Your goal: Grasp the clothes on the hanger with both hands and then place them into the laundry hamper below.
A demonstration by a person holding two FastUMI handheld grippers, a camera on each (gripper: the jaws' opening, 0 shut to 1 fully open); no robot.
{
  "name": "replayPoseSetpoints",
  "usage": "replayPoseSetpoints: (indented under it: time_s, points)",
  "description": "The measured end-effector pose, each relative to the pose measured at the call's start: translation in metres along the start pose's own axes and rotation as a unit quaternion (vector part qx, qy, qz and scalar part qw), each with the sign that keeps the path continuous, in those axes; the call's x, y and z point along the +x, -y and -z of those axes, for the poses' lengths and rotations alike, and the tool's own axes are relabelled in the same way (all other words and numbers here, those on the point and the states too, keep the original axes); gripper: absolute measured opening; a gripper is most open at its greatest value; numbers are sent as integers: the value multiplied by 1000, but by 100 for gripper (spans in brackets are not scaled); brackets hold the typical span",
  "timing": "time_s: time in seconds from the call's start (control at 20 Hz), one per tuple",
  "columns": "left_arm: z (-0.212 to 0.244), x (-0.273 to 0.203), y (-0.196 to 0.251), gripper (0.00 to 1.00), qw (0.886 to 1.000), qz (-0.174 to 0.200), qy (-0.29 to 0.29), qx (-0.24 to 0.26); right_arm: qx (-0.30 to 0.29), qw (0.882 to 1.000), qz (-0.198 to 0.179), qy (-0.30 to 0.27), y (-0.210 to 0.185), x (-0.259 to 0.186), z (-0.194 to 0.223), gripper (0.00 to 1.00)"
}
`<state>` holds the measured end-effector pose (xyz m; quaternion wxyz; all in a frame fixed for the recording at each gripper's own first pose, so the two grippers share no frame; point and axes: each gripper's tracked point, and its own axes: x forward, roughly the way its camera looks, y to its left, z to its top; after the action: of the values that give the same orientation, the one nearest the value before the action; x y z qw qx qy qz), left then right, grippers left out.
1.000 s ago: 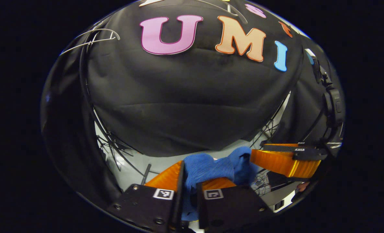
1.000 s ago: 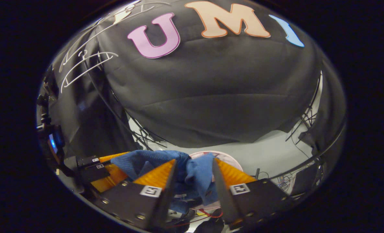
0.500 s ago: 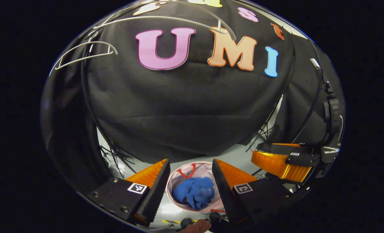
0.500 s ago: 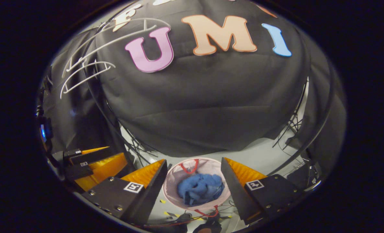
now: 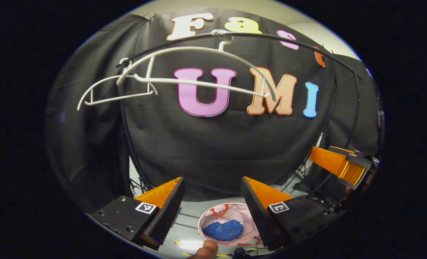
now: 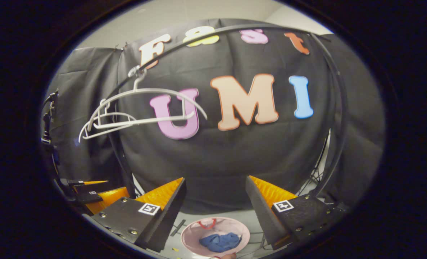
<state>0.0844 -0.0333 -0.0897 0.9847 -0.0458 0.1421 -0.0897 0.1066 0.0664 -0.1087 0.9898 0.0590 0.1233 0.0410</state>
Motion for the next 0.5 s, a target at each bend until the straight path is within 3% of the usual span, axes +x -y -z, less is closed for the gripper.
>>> replayPoseSetpoints:
  time_s: [0.35, 0.5]
  points:
    - [-82, -32, -7, 96, 998, 1, 61, 18, 21, 999, 13, 40, -17, -41, -56, 96]
    - [-99, -43, -8, 96, 997, -3, 72, 37, 22, 998, 28, 55, -9, -55, -72, 100]
